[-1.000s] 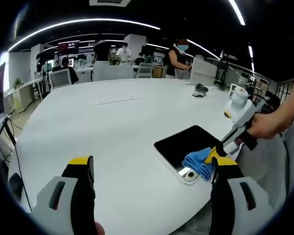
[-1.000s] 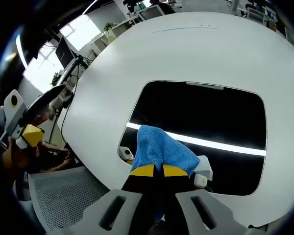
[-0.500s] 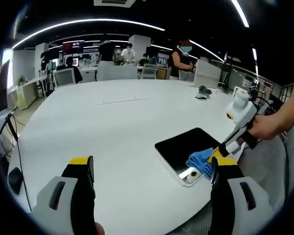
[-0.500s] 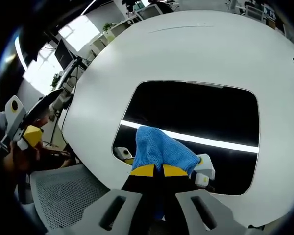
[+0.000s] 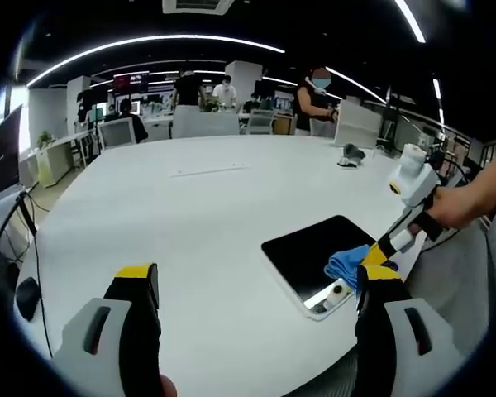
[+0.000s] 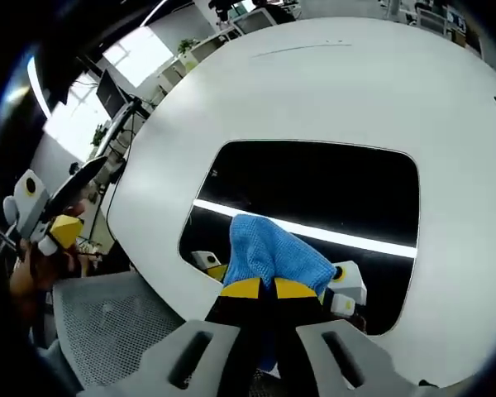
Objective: Wipe the mirror surface with the cleaning cloth until all visible marks leave the cleaned area.
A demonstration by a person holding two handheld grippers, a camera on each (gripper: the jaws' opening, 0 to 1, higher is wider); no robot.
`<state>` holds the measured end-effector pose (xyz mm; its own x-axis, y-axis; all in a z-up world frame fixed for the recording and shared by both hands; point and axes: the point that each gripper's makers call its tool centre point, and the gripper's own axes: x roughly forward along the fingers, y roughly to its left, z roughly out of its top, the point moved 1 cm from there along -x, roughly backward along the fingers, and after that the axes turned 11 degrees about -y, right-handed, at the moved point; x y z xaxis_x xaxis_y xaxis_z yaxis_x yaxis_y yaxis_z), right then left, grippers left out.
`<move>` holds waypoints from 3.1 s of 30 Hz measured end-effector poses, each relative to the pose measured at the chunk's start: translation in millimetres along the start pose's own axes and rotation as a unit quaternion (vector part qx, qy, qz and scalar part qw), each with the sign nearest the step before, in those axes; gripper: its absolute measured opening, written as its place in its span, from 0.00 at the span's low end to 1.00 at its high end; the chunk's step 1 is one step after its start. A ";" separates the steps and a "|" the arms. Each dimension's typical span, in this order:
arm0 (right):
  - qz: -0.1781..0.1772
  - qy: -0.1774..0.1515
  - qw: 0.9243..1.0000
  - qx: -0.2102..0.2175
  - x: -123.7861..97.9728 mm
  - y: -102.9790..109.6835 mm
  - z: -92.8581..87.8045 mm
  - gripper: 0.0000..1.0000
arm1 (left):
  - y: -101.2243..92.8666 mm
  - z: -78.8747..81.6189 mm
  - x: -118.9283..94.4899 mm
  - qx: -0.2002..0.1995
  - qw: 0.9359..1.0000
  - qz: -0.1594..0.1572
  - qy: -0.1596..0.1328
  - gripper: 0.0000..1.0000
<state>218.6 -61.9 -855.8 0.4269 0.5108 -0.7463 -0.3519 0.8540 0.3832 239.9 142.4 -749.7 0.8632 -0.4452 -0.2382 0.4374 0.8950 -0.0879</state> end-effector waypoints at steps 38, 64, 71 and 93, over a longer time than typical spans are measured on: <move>0.004 -0.004 1.000 0.017 18.7 -11.4 30.5 0.00 | 5.5 -1.4 3.3 0.017 1.000 0.020 0.003 0.99; -0.011 -0.011 0.999 -0.036 42.8 -21.3 73.1 0.00 | 4.5 -11.1 8.4 0.022 1.000 0.013 0.007 0.99; -0.020 -0.016 0.999 -0.045 51.6 -27.4 90.5 0.00 | 7.7 -8.8 11.7 0.025 0.999 0.017 0.009 0.99; -0.016 -0.017 0.997 -0.077 58.8 -38.2 107.1 0.00 | 20.4 -11.0 2.4 0.010 0.999 0.031 0.016 0.99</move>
<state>346.3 -53.9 -856.0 0.4672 0.4894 -0.7364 -0.4600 0.8458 0.2702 248.1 159.9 -762.7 0.8805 -0.3874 -0.2731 0.3884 0.9200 -0.0527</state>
